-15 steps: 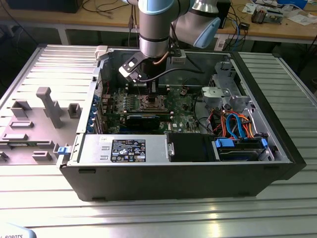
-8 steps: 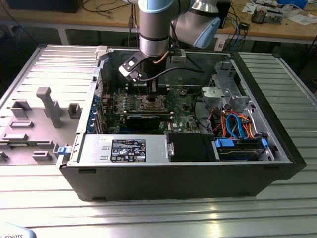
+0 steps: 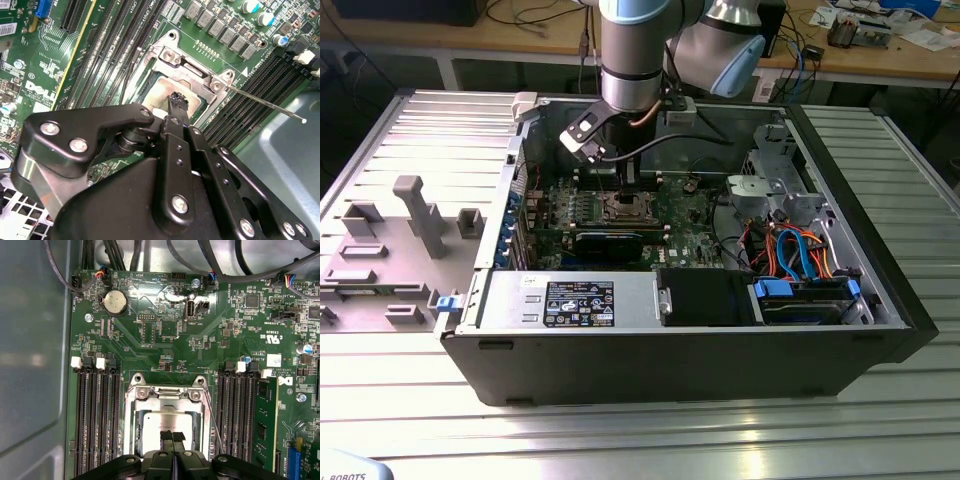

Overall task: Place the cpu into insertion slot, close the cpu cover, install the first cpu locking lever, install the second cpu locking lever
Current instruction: 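Install the first cpu locking lever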

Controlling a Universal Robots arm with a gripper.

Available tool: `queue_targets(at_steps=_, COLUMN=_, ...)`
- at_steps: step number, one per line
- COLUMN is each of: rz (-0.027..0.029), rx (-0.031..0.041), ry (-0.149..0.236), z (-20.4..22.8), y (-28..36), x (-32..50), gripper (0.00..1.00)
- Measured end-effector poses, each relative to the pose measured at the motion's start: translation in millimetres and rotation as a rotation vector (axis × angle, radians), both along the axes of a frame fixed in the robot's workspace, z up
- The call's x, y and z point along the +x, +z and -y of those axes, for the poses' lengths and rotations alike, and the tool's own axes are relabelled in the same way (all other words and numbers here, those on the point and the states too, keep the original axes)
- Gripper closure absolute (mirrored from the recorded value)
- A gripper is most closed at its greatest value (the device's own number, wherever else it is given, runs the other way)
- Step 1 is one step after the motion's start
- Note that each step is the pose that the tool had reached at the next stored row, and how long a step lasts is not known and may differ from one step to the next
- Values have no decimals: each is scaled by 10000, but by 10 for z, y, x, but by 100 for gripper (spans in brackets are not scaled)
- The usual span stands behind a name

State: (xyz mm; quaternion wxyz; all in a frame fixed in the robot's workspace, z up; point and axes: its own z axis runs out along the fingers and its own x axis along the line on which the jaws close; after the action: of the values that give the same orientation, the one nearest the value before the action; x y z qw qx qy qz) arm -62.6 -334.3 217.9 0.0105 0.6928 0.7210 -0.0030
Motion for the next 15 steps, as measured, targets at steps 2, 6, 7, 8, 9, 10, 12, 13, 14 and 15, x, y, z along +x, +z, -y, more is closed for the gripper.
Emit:
queue_targets(at_steps=2, rz=1, rx=1, ry=0, z=0, y=7, x=0, gripper=89)
queue_targets(at_steps=6, rz=0, rx=0, ry=0, z=0, y=31, x=0, gripper=89)
queue_targets(at_steps=7, rz=0, rx=0, ry=0, z=0, y=38, x=0, gripper=89)
queue_targets(at_steps=8, rz=0, rx=0, ry=0, z=0, y=43, x=0, gripper=89)
queue_targets(at_steps=9, rz=0, rx=0, ry=0, z=0, y=47, x=0, gripper=89)
queue_targets(at_steps=10, rz=0, rx=0, ry=0, z=0, y=53, x=0, gripper=89)
queue_targets(at_steps=12, rz=2, rx=2, ry=0, z=0, y=56, x=0, gripper=89)
queue_targets(at_steps=13, rz=2, rx=2, ry=0, z=0, y=56, x=0, gripper=89)
queue_targets(at_steps=14, rz=0, rx=0, ry=0, z=0, y=57, x=0, gripper=89)
queue_targets(at_steps=15, rz=0, rx=0, ry=0, z=0, y=58, x=0, gripper=89)
